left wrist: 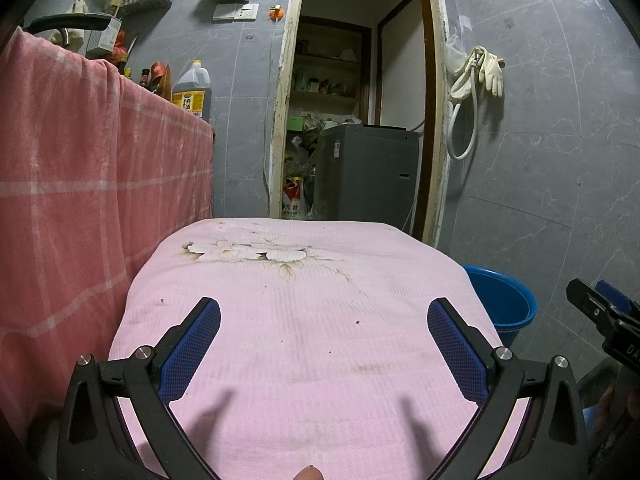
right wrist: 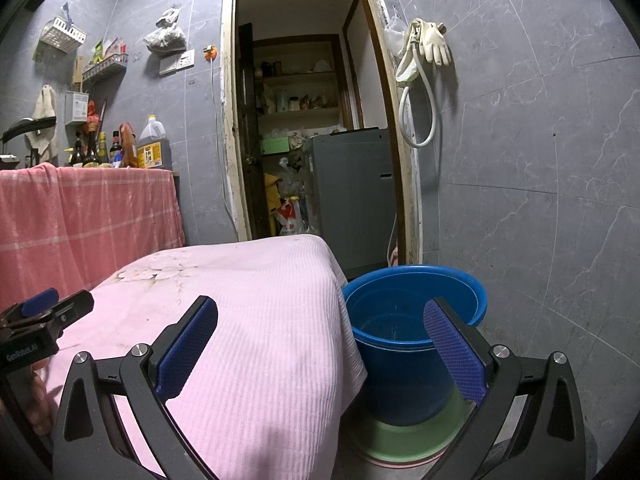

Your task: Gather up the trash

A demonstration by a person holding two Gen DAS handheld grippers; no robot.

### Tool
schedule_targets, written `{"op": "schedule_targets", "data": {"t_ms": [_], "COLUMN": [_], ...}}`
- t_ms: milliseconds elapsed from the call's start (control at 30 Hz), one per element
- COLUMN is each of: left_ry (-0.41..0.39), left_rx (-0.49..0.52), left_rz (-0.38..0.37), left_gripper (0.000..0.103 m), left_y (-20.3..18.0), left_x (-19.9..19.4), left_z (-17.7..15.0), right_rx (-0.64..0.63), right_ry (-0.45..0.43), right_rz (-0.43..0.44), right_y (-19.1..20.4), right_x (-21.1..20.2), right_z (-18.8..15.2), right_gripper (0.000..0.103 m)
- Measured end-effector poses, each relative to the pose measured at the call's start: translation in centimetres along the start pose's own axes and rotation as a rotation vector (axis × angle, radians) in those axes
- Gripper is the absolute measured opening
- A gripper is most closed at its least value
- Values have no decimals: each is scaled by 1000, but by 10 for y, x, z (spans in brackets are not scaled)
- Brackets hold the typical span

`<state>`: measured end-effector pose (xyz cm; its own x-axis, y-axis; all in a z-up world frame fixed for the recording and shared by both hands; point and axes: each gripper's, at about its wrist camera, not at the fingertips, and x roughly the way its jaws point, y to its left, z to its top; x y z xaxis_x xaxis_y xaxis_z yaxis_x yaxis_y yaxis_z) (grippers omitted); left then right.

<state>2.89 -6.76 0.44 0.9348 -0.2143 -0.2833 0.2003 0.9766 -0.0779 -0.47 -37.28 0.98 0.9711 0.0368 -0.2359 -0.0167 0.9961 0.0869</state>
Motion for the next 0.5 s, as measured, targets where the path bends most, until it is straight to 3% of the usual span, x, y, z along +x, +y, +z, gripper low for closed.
{"op": "schedule_targets", "data": {"t_ms": [500], "left_ry": [-2], "left_rx": [-6], "left_rz": [0], "left_gripper": [102], "left_y": [0], "left_x": [-1], "left_z": [0], "right_rx": [1], "right_ry": [-3], "right_rz": [-1], "right_y": [-1], "right_x": [-1], "right_z": [0], "right_gripper": [103]}}
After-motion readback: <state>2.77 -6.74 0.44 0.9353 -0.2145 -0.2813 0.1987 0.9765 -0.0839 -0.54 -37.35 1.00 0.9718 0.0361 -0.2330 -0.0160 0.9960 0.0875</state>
